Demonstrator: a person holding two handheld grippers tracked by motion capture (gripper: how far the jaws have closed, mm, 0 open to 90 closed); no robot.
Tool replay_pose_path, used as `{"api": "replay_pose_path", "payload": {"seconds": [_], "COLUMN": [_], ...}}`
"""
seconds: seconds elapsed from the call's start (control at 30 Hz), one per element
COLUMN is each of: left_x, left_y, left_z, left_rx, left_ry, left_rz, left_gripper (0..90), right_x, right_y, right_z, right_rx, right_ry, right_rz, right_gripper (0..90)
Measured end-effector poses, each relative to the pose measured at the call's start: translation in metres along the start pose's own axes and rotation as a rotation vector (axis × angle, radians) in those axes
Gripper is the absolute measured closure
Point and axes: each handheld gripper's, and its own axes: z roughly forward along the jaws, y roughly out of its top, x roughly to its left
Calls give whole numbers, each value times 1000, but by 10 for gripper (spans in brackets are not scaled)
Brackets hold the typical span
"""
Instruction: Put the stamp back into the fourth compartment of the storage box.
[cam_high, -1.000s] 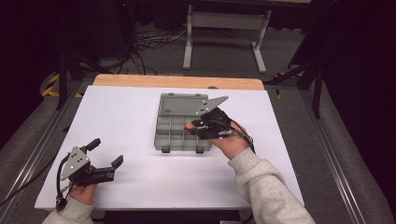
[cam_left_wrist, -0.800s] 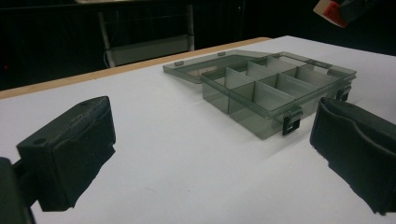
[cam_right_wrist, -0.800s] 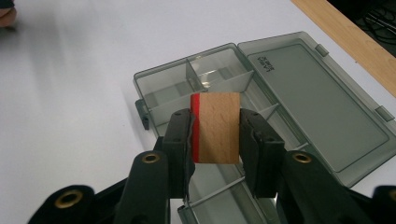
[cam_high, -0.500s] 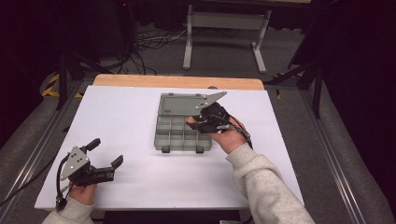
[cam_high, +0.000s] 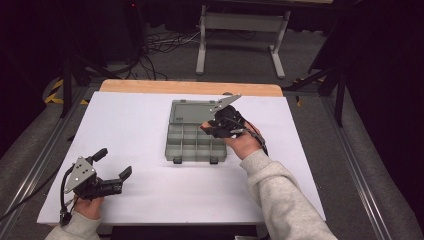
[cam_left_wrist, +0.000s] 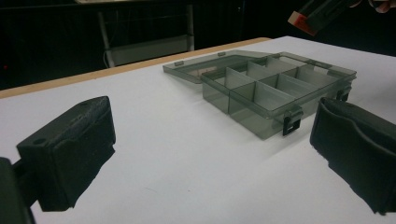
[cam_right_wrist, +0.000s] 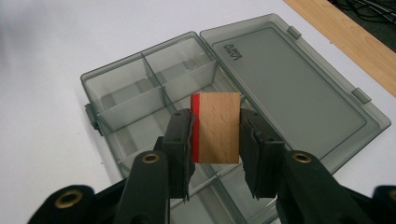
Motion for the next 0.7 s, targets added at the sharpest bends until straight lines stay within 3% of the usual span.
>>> {"api": "replay_pose_path", "payload": {"seconds": [0.7], "left_x": [1], "left_y": [0], "left_z": [0], "left_rx": [-4], "left_ry": [3], "left_rz": [-6], "left_gripper": [10], "right_x": [-21], "right_y": [0], "right_z": [15], "right_rx": [39], "right_ry": [-36], "right_rz": [50], "right_gripper": [659]}}
